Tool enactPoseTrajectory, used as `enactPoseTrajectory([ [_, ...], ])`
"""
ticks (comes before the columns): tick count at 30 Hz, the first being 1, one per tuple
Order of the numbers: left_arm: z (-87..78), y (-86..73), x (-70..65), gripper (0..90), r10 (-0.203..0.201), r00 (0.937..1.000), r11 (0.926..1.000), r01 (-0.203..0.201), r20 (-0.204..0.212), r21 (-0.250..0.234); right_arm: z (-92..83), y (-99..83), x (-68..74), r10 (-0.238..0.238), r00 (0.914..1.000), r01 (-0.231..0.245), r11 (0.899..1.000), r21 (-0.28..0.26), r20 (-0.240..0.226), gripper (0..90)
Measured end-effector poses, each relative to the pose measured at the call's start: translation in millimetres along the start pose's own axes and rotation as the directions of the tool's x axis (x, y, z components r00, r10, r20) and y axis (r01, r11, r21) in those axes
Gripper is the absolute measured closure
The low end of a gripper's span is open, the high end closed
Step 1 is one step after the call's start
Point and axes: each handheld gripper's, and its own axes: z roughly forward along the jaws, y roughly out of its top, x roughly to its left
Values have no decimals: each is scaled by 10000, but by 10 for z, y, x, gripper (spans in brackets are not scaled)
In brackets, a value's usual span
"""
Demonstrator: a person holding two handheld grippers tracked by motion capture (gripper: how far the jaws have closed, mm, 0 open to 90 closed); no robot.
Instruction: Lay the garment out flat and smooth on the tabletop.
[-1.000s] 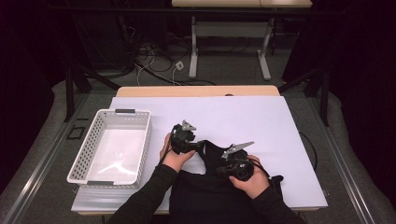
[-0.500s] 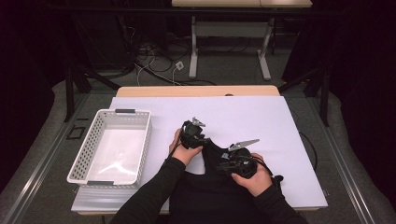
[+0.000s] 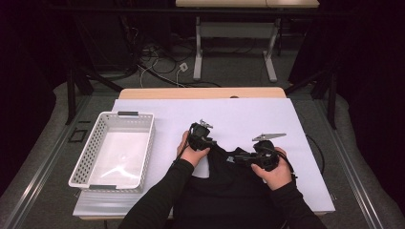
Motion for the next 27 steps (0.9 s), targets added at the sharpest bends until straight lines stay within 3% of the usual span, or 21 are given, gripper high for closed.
enactPoseTrajectory([
  [5,-15,5,6,819,-281,9996,9996,281,18,-44,38,14,-149,-36,9987,34,10000,25,507,701],
  [10,-49,9,0,837,-289,9996,9996,289,-39,-51,108,20,-207,-298,9976,288,9994,170,627,681],
  [13,-65,12,1,837,-260,9997,9997,260,-47,-28,182,4,-205,-733,9948,712,9970,313,702,589],
  [18,-72,13,4,837,-303,9995,9995,303,-55,-77,310,-45,-196,-1448,9853,1378,9873,796,905,578],
  [22,-86,18,9,837,-357,9993,9992,356,-67,-165,348,-52,-182,-1831,9758,1695,9787,1155,1199,715],
  [25,-99,21,18,837,-425,9991,9988,423,-79,-264,313,-36,-187,-1722,9780,1584,9803,1182,1175,820],
  [27,-111,24,27,837,-465,9989,9985,463,-59,-290,276,-21,-215,-1630,9802,1513,9828,1060,1123,833],
])
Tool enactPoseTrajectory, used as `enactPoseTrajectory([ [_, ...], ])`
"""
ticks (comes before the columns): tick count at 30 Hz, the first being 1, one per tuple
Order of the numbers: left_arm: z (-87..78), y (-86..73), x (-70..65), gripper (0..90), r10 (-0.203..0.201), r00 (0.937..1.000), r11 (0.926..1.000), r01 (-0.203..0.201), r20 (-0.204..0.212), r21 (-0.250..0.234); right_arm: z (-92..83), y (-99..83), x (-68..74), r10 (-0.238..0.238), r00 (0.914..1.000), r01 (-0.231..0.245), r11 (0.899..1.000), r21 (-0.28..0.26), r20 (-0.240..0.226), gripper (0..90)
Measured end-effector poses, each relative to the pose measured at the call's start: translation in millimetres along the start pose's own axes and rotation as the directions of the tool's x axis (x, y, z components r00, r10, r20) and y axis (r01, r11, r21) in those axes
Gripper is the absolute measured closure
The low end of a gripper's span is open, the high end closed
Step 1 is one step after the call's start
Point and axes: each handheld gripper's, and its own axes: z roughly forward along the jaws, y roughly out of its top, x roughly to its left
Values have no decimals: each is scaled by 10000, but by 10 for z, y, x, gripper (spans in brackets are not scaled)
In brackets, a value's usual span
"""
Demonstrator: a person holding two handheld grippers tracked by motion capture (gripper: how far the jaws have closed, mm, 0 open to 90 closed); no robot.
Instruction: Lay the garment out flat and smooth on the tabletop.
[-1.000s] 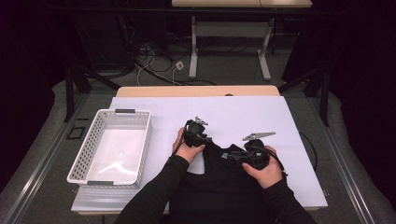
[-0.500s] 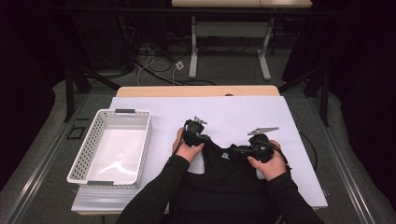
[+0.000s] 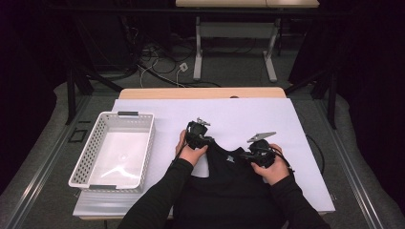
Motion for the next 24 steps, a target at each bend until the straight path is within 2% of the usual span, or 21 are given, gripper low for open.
enactPoseTrajectory([
  [6,-30,31,23,838,-53,10000,9999,53,-34,-128,-153,116,-232,408,9991,-405,9988,-288,71,839],
  [13,-22,115,47,838,-165,9999,9995,164,-30,-263,-115,302,-589,293,9979,-330,9974,635,582,838],
  [17,22,150,75,836,-221,9997,9993,222,45,-294,-39,314,-742,445,9970,-507,9936,1009,628,837],
  [21,75,141,118,811,-360,9994,9990,360,-1,-264,64,288,-836,662,9957,-743,9886,1312,650,830],
  [24,80,134,150,736,-442,9990,9987,439,-116,-245,103,277,-860,486,9952,-604,9880,1418,850,789],
])
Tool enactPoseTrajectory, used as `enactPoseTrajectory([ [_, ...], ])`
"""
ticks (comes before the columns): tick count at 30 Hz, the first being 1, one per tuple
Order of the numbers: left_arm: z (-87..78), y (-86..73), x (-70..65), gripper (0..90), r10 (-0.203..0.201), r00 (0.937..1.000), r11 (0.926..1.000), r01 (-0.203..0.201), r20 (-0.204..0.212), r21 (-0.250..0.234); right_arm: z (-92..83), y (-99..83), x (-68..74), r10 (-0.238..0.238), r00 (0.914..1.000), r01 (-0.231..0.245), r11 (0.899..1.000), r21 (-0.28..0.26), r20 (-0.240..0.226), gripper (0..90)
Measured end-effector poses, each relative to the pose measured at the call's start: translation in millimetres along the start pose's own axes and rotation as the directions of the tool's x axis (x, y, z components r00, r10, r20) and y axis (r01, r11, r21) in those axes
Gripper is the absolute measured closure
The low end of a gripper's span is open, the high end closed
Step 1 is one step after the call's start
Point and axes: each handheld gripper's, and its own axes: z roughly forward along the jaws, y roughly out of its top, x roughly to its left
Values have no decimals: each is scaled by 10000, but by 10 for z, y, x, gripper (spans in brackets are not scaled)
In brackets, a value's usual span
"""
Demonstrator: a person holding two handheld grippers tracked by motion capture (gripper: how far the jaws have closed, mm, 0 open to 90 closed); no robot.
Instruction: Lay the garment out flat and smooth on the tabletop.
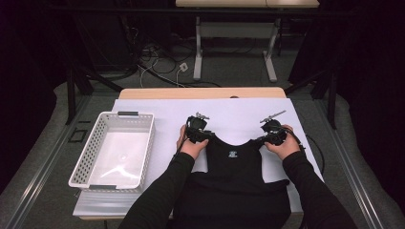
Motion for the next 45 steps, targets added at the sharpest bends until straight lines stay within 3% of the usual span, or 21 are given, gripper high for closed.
enactPoseTrajectory([
  [3,-40,6,23,659,-18,9999,9999,16,-162,-128,1,-8,-27,-37,9997,41,9998,-186,235,742],
  [8,-130,17,61,605,39,9995,9997,-47,-307,-235,-74,-32,-79,0,9979,12,9998,-189,646,716],
  [14,-163,2,93,598,54,9993,9998,-60,-374,-175,-147,-36,-80,96,9981,-62,9984,-559,603,681],
  [24,-147,-31,58,593,266,9996,9996,-266,-29,-121,-198,-20,2,-87,9990,122,9967,-798,437,649],
  [31,-21,-61,28,675,588,9982,9977,-593,148,322,-148,-30,-1,-92,9990,118,9981,-603,432,628],
  [36,59,-83,31,724,540,9985,9969,-546,123,562,-82,-80,-36,8,9995,9,9987,-503,324,611],
  [42,76,-89,34,780,338,9991,9981,-350,244,500,-21,-138,-81,147,9997,-138,9987,-488,182,596],
  [45,81,-88,28,829,365,9988,9978,-382,319,541,-15,-143,-80,67,9999,-59,9985,-547,152,636],
])
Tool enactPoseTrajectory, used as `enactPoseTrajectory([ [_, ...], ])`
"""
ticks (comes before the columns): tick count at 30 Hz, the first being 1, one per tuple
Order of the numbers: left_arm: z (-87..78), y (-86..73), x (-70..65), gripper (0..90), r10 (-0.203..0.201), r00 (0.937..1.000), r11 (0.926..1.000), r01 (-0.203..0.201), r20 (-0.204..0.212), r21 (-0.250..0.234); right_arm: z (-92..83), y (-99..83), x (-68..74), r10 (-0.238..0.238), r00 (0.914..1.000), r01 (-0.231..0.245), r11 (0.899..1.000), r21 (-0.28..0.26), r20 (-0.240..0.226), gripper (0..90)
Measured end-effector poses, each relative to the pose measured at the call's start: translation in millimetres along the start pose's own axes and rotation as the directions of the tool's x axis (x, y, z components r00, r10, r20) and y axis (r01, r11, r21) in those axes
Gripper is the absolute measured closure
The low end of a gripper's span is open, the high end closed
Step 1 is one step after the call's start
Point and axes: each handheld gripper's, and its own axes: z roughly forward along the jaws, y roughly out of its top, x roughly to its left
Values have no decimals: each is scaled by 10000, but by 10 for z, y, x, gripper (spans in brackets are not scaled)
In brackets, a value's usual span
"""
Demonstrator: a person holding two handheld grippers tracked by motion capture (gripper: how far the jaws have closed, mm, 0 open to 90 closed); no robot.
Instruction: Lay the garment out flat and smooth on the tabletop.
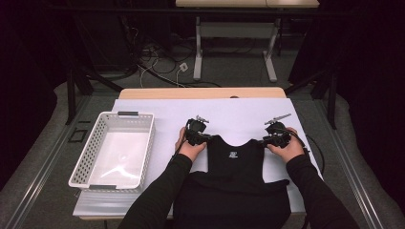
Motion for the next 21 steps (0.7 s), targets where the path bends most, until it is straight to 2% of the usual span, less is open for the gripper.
enactPoseTrajectory([
  [1,1,1,-2,840,-28,10000,10000,28,23,12,1,0,12,38,9999,-38,10000,-20,-135,711],
  [5,-23,18,7,855,2,10000,10000,-1,-81,67,-6,20,60,227,9993,-223,9996,172,-292,843],
  [6,-49,32,13,858,23,9999,10000,-22,-125,72,-16,29,65,227,9994,-219,9993,305,-268,850],
  [10,-179,116,35,860,9,9999,9996,-13,-161,-278,-76,69,80,148,9997,-145,9997,184,-171,864],
  [15,-379,299,39,860,138,9994,9974,-160,-329,-697,-272,207,74,-39,9999,47,9987,-514,156,866],
  [21,-646,549,36,860,304,9977,9896,-385,-598,-1385,-551,458,45,-83,9974,171,9924,-1219,722,867],
])
